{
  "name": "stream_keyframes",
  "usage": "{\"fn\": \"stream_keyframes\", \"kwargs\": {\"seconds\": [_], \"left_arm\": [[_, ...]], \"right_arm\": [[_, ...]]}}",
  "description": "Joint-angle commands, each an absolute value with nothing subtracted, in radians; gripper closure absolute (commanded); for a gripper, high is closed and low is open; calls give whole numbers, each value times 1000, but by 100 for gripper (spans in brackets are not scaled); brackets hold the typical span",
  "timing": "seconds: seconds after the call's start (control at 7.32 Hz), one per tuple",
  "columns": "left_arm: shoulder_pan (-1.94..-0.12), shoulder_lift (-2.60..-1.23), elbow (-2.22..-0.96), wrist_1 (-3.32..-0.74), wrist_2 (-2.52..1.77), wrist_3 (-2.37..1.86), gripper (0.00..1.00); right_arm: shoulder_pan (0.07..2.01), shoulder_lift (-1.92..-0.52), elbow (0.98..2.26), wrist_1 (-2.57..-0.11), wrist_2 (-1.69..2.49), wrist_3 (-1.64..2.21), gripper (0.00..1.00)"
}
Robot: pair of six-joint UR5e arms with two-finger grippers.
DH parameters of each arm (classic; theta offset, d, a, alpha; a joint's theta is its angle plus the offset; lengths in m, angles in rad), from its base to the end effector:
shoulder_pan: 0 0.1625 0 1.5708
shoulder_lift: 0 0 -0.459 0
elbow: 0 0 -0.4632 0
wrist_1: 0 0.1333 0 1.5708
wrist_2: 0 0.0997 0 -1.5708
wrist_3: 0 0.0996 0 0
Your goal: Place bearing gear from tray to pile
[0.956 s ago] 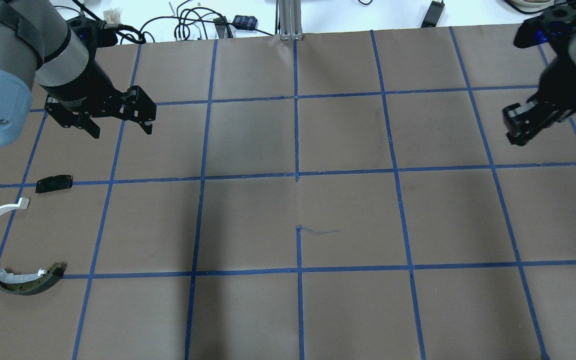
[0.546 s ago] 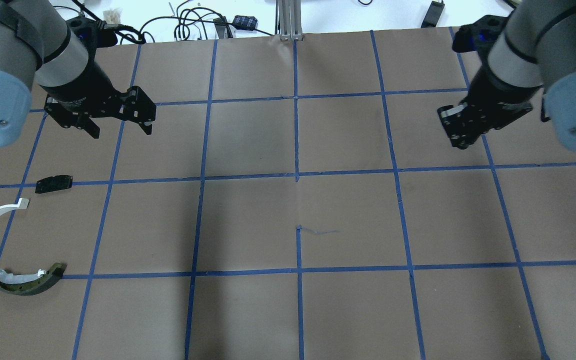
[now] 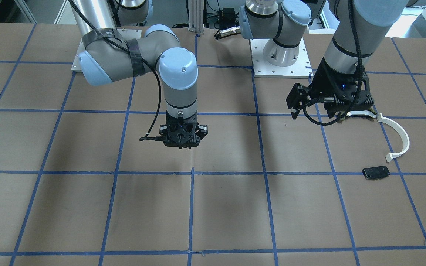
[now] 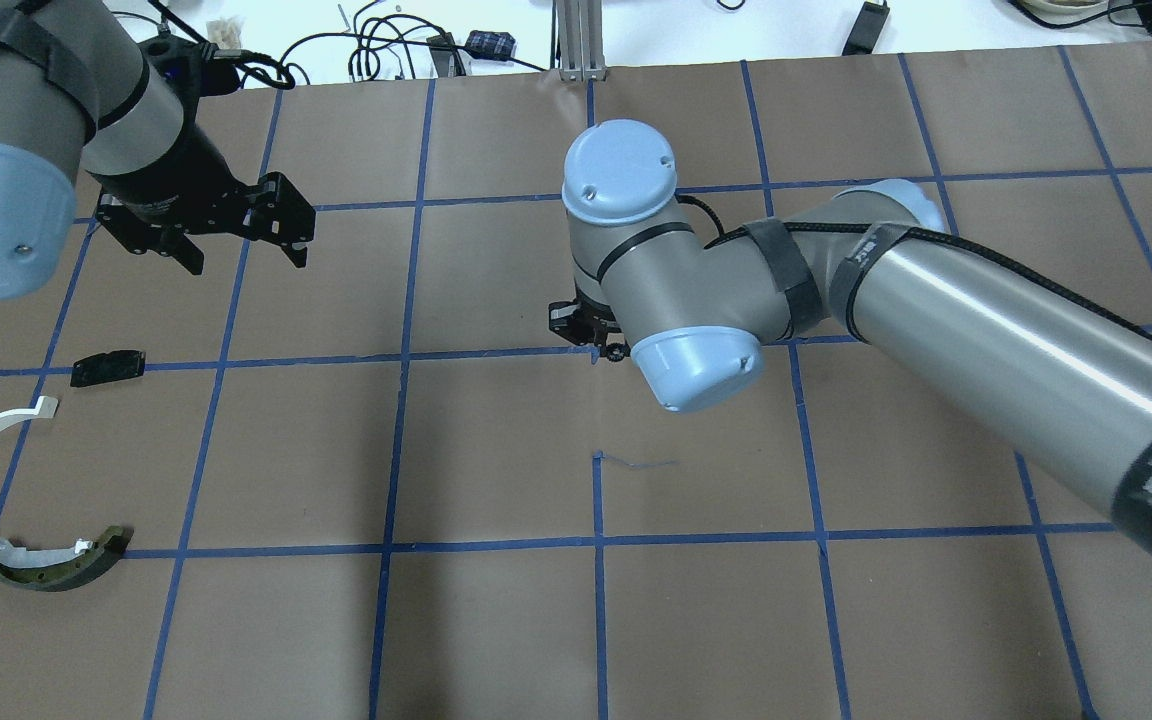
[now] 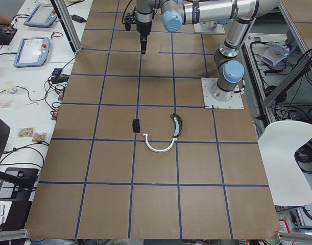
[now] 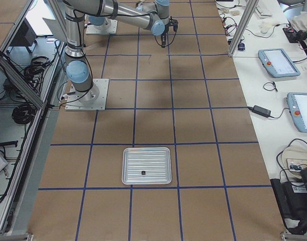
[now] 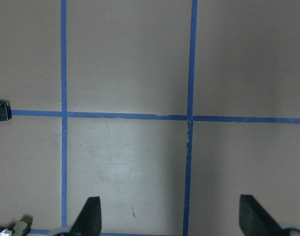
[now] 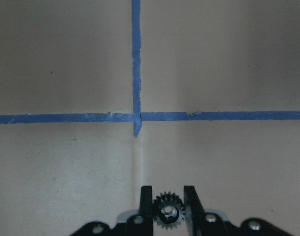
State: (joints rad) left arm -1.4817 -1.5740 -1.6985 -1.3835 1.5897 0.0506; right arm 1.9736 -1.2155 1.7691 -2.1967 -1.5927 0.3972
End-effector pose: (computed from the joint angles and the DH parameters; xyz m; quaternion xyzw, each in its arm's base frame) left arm -0.0805 -0.5753 0.4672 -0.0195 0.9994 -0.0275 0.0114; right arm 0.3795 -0.5561 0.2572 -0.0024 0.9993 -0.0375 0.0040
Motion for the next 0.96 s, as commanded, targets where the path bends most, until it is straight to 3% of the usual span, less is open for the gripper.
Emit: {"fn": "stream_keyframes", "kwargs": {"seconds": [0.0, 0.27, 0.41, 0.55, 0.82], "left_arm": [[-1480, -1574, -1698, -1385, 1592, 52, 0], [-1480, -1571, -1690, -1393, 1588, 52, 0], [-1474, -1571, -1690, -1396, 1586, 52, 0], [-1470, -1575, -1700, -1397, 1583, 52, 0], [-1473, -1617, -1704, -1385, 1574, 55, 0]], "right_arm": [[1988, -1186, 1785, -2224, -1592, 402, 75], [1987, -1190, 1779, -2218, -1598, 387, 56], [1977, -1196, 1770, -2220, -1595, 379, 30], [1971, -1200, 1769, -2221, -1592, 361, 20], [1918, -1285, 1773, -2195, -1597, 273, 12]]}}
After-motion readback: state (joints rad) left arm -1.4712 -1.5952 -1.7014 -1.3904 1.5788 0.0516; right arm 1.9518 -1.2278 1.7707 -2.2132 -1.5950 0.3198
